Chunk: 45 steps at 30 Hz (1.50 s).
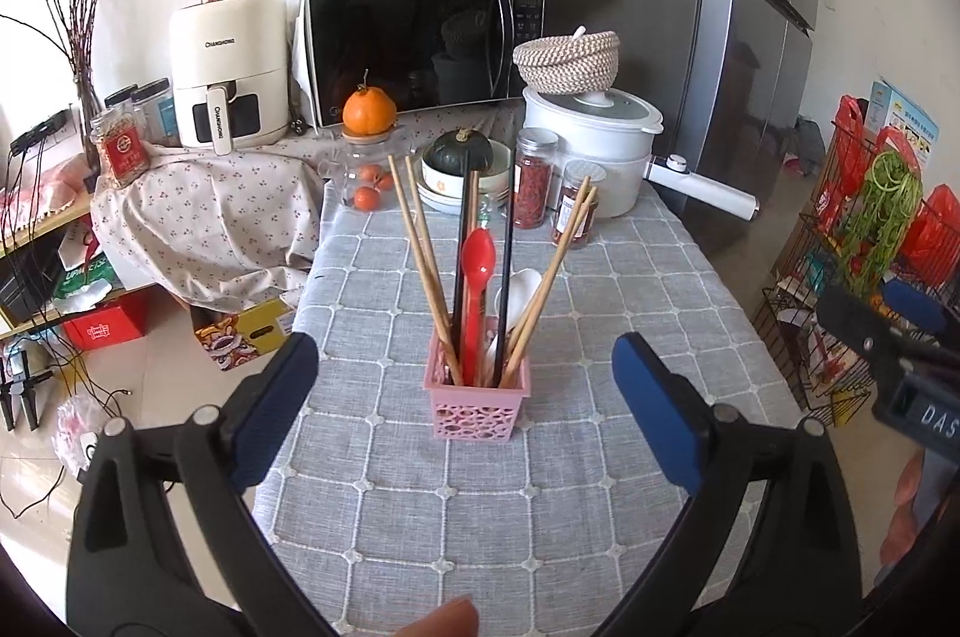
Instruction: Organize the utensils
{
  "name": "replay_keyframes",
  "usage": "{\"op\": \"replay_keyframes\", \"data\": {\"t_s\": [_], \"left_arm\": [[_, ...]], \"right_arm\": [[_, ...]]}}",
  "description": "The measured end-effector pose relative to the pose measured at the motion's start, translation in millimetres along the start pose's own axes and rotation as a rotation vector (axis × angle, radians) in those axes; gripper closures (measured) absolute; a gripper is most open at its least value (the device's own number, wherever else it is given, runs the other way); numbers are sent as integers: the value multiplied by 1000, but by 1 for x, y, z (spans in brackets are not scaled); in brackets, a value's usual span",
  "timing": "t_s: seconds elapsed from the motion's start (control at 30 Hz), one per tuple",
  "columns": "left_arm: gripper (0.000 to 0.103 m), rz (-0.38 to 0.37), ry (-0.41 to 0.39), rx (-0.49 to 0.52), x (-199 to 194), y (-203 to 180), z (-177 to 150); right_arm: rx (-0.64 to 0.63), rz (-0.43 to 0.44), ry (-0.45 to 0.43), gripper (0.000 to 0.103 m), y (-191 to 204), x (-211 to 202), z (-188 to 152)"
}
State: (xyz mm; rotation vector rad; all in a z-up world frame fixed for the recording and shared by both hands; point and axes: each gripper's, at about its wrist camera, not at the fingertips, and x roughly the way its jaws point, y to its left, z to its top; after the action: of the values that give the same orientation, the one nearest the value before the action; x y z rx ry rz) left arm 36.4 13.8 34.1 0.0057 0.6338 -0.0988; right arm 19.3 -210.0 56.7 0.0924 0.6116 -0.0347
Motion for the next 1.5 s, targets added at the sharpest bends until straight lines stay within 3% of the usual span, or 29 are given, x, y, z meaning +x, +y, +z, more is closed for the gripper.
{"op": "replay_keyframes", "data": {"t_s": [0.43, 1.5], "left_arm": [[5, -14, -7, 22, -1, -20, -2], [5, 1, -10, 12, -3, -16, -1]], "right_arm": [[24, -5, 32, 2, -10, 6, -5], [29, 16, 43, 2, -2, 12, -3]]}}
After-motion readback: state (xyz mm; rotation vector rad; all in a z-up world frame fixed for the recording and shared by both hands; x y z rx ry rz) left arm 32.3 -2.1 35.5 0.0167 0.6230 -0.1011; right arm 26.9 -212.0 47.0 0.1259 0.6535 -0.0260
